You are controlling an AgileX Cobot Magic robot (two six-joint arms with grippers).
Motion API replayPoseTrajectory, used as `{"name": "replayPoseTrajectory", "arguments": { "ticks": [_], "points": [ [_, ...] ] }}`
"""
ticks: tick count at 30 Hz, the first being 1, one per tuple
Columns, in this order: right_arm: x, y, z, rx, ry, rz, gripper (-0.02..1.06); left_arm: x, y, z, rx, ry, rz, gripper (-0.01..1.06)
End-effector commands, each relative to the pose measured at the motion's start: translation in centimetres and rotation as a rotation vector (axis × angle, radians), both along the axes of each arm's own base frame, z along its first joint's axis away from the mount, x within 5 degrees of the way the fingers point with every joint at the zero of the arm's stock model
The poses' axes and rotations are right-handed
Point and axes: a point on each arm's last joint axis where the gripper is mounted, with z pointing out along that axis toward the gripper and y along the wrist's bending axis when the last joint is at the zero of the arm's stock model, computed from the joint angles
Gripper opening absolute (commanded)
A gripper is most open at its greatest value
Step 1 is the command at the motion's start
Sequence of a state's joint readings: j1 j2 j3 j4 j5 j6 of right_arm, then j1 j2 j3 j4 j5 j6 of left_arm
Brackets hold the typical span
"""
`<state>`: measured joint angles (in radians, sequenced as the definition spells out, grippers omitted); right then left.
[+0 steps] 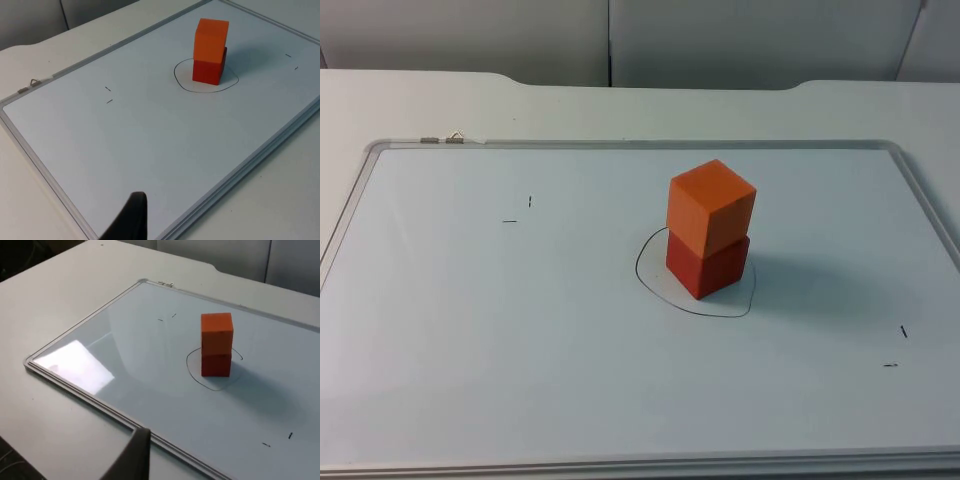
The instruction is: Pick up one cube with the left hand and another cube with the right hand. First place the cube in the right hand at the target position, then stack the cube in the left hand on top.
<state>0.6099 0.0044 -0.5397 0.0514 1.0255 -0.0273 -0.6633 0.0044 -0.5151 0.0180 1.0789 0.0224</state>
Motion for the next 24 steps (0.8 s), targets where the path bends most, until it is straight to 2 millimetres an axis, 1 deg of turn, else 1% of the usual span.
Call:
{"name": "replayPoseTrajectory", "arguments": {
  "ticks": [1, 4, 7, 24],
  "points": [
    [0.0, -0.1, -0.1, 0.002, -0.004, -0.004, 0.97, -0.1, 0.0, -0.1, -0.009, 0.003, -0.007, 1.05],
    [0.0, -0.1, -0.3, -0.023, 0.003, -0.001, 0.97, -0.1, 0.0, -0.1, -0.009, 0.003, -0.007, 1.05],
    [0.2, -0.2, -1.1, -0.065, 0.037, -0.019, 0.97, -0.1, 0.0, -0.1, -0.009, 0.003, -0.007, 1.05],
    [0.3, -0.3, -1.3, -0.047, 0.065, -0.05, 0.97, -0.1, 0.0, -0.1, -0.009, 0.003, -0.007, 1.05]
  ]
}}
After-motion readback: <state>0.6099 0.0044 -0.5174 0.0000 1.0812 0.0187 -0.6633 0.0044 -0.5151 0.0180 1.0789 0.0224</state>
